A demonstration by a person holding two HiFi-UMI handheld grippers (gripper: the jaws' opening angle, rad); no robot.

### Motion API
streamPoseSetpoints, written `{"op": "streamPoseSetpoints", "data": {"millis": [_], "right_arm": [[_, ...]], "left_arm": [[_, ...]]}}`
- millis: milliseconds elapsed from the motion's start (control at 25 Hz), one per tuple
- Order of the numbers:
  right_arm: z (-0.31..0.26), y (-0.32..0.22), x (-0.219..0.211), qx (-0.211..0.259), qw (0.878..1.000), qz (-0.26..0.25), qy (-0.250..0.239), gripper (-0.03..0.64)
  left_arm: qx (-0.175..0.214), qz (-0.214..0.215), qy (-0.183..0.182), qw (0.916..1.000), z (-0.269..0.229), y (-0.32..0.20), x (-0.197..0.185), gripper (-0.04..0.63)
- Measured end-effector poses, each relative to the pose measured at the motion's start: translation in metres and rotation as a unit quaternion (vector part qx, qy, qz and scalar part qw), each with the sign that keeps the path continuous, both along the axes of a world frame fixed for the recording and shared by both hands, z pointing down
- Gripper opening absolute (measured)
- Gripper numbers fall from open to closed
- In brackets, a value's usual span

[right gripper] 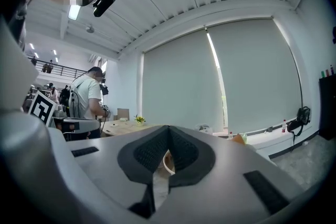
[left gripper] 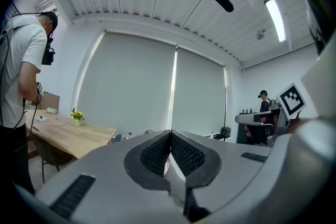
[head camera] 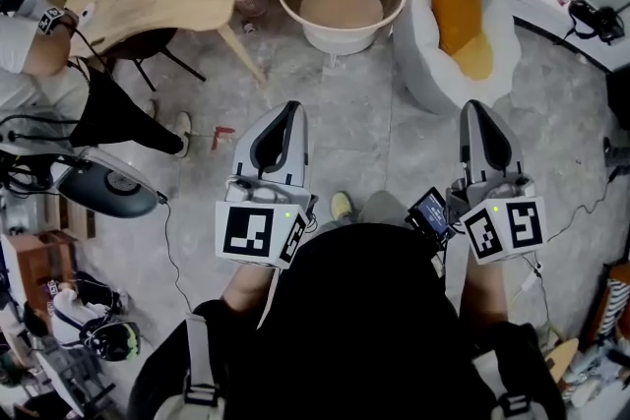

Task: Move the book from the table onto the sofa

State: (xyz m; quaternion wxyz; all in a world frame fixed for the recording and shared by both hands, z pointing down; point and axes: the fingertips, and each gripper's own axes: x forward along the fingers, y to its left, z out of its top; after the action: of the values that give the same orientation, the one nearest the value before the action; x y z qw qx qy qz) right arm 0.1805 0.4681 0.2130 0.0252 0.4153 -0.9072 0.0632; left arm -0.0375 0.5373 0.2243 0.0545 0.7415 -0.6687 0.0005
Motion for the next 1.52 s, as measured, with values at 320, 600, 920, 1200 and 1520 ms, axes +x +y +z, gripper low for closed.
{"op": "streamPoseSetpoints", "data": {"millis": [320,600,920,1200,1520], "right_arm": [[-0.004,0.008,0.007,0.013,1.000,0.019,0.003,0.012],[-0.009,0.002,0.019,0.011,0.999,0.030,-0.017,0.012],[-0.011,0.002,0.013,0.019,0.999,0.024,-0.018,0.012],[-0.012,0.004,0.001,0.019,1.000,0.015,-0.013,0.012],[-0.007,-0.003,-0.003,0.019,1.000,0.019,-0.001,0.012]], "left_arm": [[0.010,0.030,-0.006,0.9995,-0.004,0.001,0.008,0.013],[0.011,0.051,-0.005,0.9986,-0.007,-0.005,0.021,0.012],[0.018,0.058,-0.012,0.9981,-0.011,-0.001,0.022,0.012],[0.018,0.052,-0.015,0.9984,-0.014,0.007,0.011,0.012],[0.021,0.048,-0.011,0.9986,-0.012,0.001,0.004,0.012]]}}
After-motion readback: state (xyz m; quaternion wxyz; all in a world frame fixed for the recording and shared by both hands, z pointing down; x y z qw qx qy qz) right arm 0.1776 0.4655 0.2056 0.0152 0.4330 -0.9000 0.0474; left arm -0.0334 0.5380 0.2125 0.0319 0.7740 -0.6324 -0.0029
